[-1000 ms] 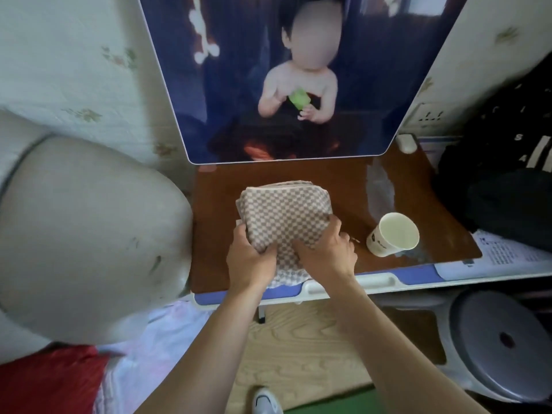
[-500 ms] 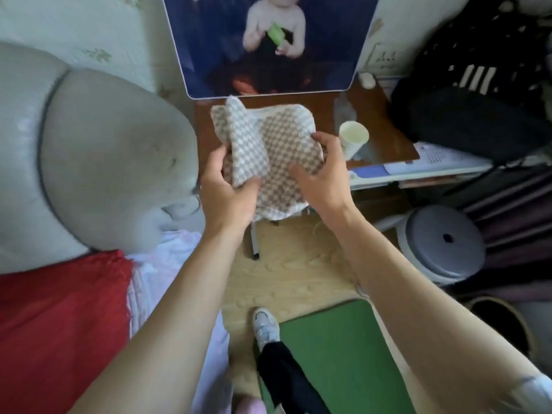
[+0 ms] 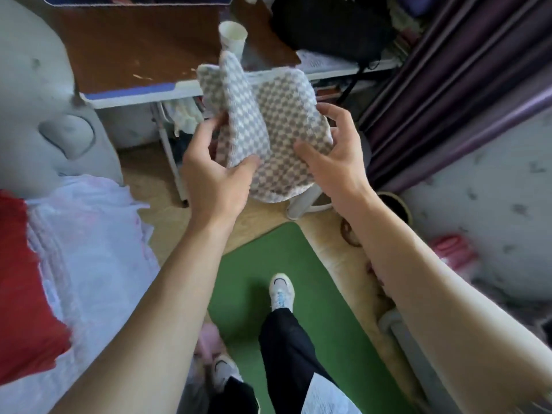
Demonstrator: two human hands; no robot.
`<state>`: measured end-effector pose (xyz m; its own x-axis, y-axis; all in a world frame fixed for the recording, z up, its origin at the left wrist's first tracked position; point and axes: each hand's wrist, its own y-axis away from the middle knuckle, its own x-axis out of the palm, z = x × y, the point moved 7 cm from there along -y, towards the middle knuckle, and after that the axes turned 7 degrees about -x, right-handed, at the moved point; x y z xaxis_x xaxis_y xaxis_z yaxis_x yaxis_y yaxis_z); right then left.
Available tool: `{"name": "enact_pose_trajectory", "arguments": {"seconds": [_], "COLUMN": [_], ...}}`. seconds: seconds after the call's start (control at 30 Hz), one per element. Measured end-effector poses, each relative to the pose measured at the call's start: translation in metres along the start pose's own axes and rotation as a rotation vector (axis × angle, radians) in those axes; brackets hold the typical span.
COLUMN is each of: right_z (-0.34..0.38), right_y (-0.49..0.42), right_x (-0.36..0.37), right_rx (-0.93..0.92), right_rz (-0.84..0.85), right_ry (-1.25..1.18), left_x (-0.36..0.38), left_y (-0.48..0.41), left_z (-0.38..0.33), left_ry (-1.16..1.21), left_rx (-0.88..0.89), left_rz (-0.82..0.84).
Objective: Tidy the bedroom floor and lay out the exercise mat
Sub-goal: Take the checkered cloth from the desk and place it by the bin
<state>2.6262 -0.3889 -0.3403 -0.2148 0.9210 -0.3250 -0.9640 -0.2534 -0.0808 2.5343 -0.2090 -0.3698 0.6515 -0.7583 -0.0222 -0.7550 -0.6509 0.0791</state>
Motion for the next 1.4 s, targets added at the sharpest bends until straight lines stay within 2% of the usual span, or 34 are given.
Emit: {"name": "enact_pose_trajectory", "arguments": {"seconds": [0.13,0.27,0.47,0.7,1.07,1.2,1.4], "right_z": [-0.024,-0.068,-0.169,-0.308,-0.608,-0.707,-0.820], "right_y": [0.023,0.044,0.065,0.041,-0.012,-0.006,0.012], "right_x": [-0.046,-0.070,-0.101,-0.184,-0.274,-0.273,-0.240], "right_rx": [0.028,0.085,0.152,0.204,0.227,0.235,0.267], "right_rz": [-0.045,-0.113,-0.126,-0.109,0.002,0.019,0.085], "right_ry": [0.068,0.035,0.028,0.020,0.027,0.050,0.076], "left_x": [0.038,0.068,0.122,0.248,0.452,0.482,0.496], "left_y": [0.030,0.057,0.086,0.110,0.128,0.132,0.135], "left_z": [0.023,0.058,0.138,0.228,0.455,0.551,0.678], "left_ry": [0.076,0.078,0.037,0.008,-0.027,-0.081,-0.217], "left_rx": [-0.012,-0.026,-0.083,-0.135,-0.249,-0.263,-0.291], "left_rz": [0.057,0.117,0.113,0.155,0.005,-0.021,-0.038]}}
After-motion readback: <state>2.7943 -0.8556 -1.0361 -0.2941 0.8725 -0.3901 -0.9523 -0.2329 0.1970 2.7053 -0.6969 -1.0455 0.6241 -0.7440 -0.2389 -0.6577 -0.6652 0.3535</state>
